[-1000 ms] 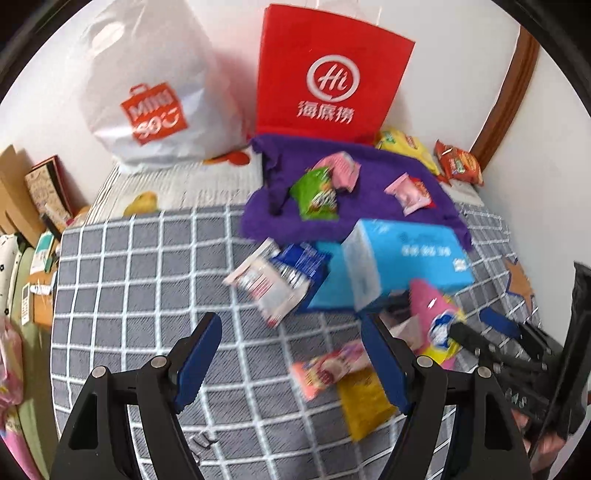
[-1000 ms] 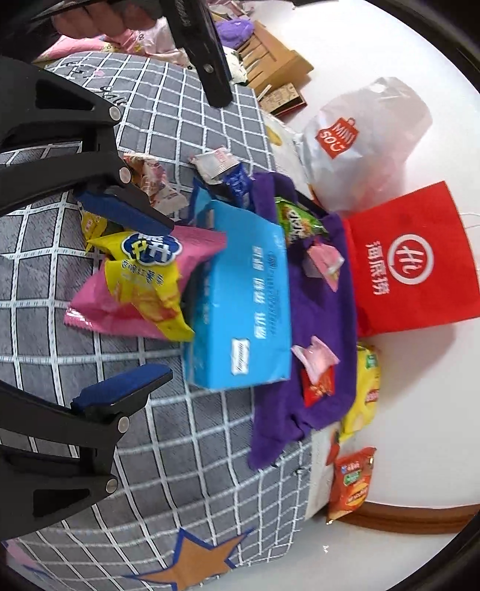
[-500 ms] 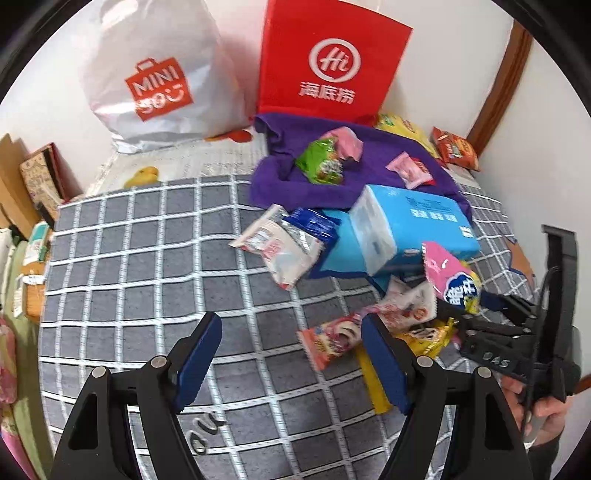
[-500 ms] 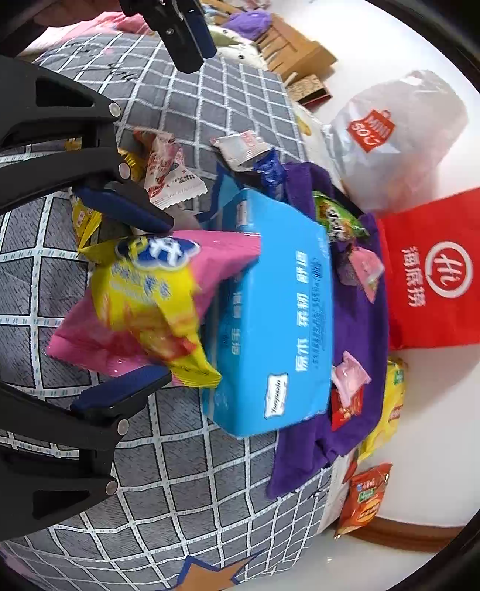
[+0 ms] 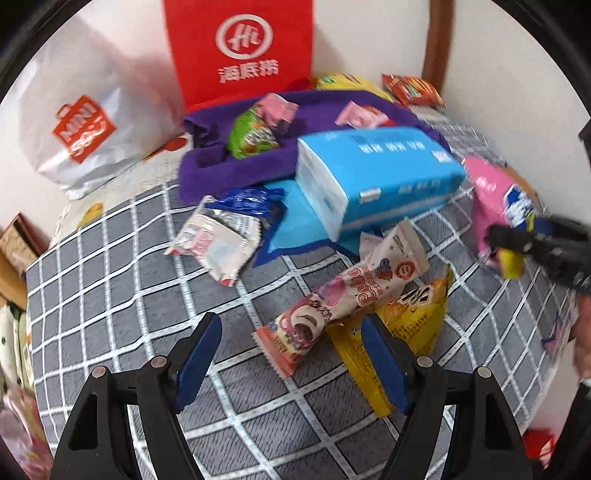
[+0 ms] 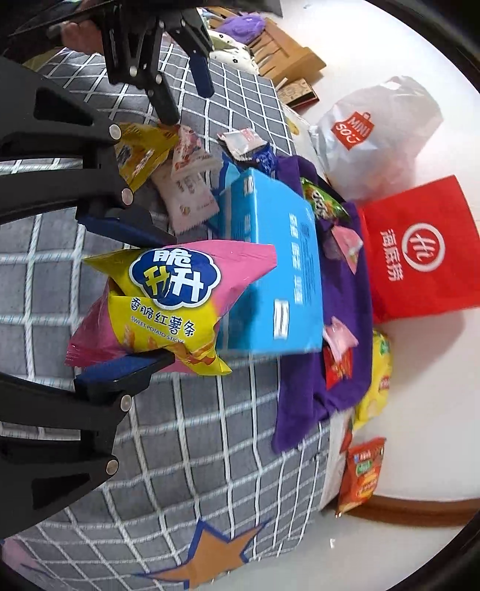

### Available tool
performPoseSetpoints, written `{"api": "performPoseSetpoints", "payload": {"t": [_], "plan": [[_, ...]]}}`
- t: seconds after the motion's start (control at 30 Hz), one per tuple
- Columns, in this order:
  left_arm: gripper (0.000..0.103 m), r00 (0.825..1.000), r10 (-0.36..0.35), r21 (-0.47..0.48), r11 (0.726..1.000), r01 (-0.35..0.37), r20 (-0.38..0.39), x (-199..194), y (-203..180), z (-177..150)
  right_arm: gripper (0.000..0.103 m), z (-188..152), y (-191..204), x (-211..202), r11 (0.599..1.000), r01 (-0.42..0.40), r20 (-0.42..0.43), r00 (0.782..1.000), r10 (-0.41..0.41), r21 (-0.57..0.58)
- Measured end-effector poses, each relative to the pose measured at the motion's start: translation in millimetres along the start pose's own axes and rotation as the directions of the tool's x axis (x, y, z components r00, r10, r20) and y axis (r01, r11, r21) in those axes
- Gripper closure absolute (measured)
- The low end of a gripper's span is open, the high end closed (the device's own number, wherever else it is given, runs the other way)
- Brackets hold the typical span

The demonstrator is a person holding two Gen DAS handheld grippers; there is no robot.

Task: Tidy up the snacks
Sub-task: 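Grasp the white-pink candy stick packet with the left gripper while the right holds the chip bag, then carry the candy stick and chip bag up toward the purple towel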

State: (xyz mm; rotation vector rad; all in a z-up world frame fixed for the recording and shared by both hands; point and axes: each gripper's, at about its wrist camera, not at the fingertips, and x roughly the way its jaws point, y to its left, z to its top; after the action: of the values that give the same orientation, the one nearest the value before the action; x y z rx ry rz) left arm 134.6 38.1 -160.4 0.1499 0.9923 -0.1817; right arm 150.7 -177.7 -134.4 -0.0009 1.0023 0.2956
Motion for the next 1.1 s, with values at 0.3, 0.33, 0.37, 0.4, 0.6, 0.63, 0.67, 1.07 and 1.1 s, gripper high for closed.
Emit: {"api": "performPoseSetpoints", "payload": {"t": [0.3, 0.33, 0.37, 0.4, 0.6, 0.63, 0.67, 1.07, 1.1], "plan": [[0.033, 1.0, -0.017, 0.053, 0.998, 0.017, -0.008, 24, -15, 11, 0.049, -9, -25, -5, 0.998, -0.003, 0.014, 1.0, 0.002, 0.061], [0.044, 1.0, -0.028, 0.056, 0.998, 0.029, -0.012, 26, -16, 11, 0.049, -10, -27, -5, 0.998, -0.005, 0.014, 1.0, 0.004, 0.061], [0.051, 0.998, -0.054, 0.053, 0.997, 0.055, -0.014, 26, -17, 11, 0.049, -12, -29, -4, 0.998, 0.0, 0.013, 1.0, -0.001, 0.064], [0.063, 0.998, -0.066, 0.043, 0.997, 0.066, -0.013, 26, -16, 11, 0.049, -12, -29, -3, 0.998, 0.002, 0.013, 1.0, -0.003, 0.067], [0.081, 0.994, -0.106, -0.033, 0.994, 0.106, 0.0, 15, -3, 4, 0.049, -16, -34, -1, 0.997, 0.0, 0.016, 1.0, -0.002, 0.082], [0.082, 0.993, -0.121, -0.057, 0.991, 0.121, 0.002, 11, 2, 1, 0.049, -17, -33, -2, 0.997, 0.0, 0.018, 1.0, -0.001, 0.081], [0.082, 0.991, -0.131, -0.075, 0.989, 0.131, 0.004, 10, 5, -2, 0.049, -18, -33, -2, 0.997, -0.001, 0.019, 1.0, -0.001, 0.078], [0.083, 0.98, -0.188, -0.233, 0.952, 0.198, 0.061, -13, 27, -20, 0.05, -25, -23, -9, 0.998, -0.005, 0.031, 1.0, 0.003, 0.066], [0.083, 0.979, -0.193, -0.237, 0.95, 0.203, 0.066, -15, 27, -21, 0.05, -25, -22, -10, 0.998, -0.002, 0.032, 0.999, 0.0, 0.061]]}}
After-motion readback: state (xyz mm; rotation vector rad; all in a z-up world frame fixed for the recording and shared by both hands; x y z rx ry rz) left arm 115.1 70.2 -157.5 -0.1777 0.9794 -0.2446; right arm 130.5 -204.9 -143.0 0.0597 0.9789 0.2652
